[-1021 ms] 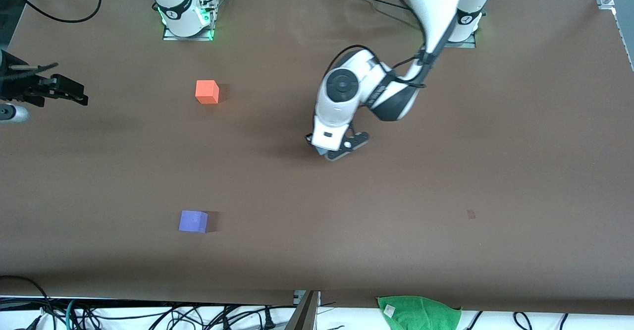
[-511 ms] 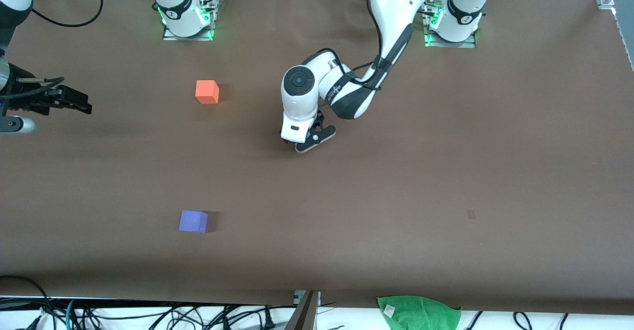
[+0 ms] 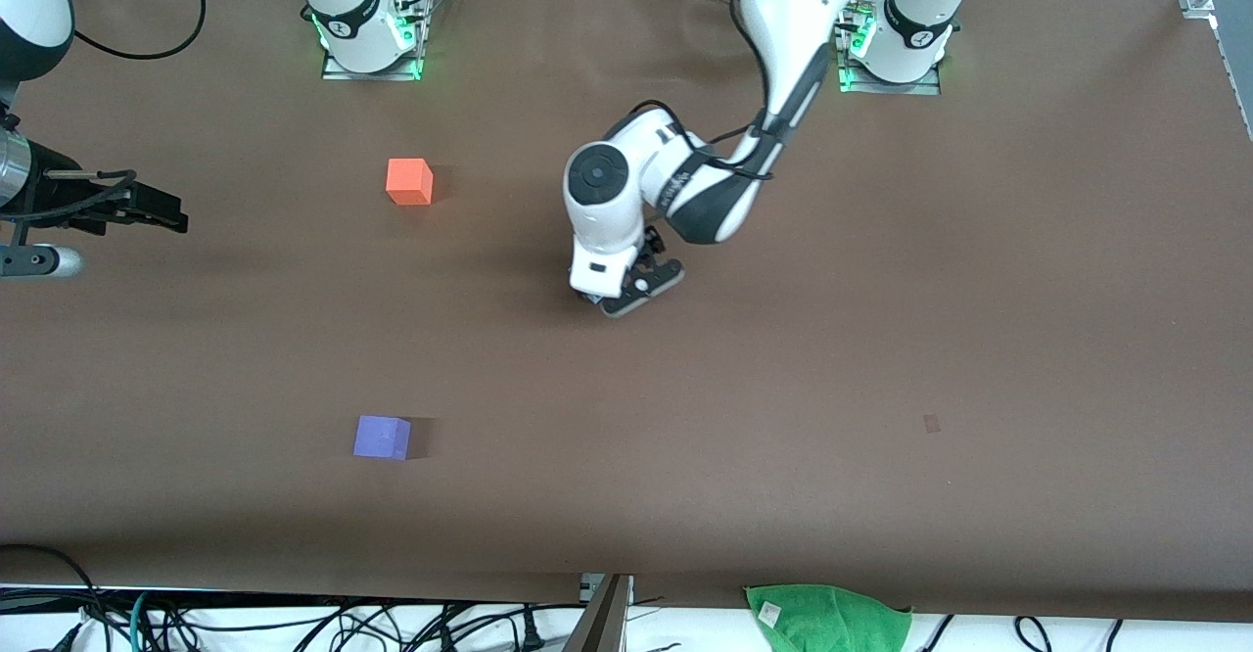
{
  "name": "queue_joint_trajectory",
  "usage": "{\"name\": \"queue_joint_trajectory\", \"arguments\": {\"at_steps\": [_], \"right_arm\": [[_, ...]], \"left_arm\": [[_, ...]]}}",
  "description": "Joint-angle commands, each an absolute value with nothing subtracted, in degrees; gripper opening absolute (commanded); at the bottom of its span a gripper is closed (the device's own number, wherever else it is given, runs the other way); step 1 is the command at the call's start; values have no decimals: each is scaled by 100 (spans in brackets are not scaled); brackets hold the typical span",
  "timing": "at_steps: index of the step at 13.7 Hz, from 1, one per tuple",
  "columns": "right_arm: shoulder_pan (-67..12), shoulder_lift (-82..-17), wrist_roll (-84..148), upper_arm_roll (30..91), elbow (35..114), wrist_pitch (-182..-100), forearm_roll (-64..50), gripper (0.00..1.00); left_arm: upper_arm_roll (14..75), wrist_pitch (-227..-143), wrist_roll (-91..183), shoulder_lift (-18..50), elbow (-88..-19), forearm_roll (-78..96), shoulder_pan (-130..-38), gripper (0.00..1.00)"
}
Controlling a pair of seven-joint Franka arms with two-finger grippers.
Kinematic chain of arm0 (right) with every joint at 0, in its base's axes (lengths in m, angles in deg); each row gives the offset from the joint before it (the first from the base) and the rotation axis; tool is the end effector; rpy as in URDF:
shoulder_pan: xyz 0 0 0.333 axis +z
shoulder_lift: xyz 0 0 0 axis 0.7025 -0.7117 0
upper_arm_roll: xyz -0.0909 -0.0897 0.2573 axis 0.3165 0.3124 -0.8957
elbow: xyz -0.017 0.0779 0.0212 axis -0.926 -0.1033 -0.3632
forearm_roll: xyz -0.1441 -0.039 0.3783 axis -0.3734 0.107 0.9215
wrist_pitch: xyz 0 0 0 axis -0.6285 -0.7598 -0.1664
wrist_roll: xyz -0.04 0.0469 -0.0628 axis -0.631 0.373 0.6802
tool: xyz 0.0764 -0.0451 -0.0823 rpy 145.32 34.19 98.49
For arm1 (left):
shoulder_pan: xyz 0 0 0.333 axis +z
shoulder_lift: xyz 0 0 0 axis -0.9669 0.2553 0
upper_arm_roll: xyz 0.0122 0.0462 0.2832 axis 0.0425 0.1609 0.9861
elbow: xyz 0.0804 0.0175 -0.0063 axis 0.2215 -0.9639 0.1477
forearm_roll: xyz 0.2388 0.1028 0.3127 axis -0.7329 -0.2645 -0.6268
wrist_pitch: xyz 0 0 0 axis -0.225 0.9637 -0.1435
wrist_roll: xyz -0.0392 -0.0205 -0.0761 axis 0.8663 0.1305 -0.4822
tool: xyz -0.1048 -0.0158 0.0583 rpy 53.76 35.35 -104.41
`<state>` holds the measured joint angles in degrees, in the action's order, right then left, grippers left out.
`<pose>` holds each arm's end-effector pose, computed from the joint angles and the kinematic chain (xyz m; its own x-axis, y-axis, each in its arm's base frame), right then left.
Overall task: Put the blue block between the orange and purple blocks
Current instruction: 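Carry the light-blue cube with the left gripper toward the table middle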
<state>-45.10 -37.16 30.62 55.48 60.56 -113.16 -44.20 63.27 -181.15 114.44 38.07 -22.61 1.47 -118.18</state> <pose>0.6090 -0.0128 0.5094 0.9888 0.0452 -0.1423 0.0454 -0.9990 -0.0014 0.5456 -0.5012 0.2353 0.8363 0.5477 -0.0260 0.5455 -0.8359 -0.0616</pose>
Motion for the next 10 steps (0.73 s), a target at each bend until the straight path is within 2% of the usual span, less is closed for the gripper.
{"name": "queue_joint_trajectory", "arguments": {"at_steps": [1,3,7,10], "right_arm": [[-4472,-3879,3087,5468,6051,-11429,-4370,100],[-4227,-4055,3070,5468,6068,-11605,-4291,100],[-3437,-4336,2570,5468,6121,-11931,-4141,100],[-2830,-4564,2481,5468,6112,-12246,-4194,100]], "left_arm": [[6260,-17246,10616,3210,-2495,40,-11039,100],[6251,-16954,9966,2701,-2985,-318,-10591,100],[6242,-16997,8341,1427,-4286,-540,-9563,100],[6198,-17032,6961,504,-4998,-470,-8832,100]]}}
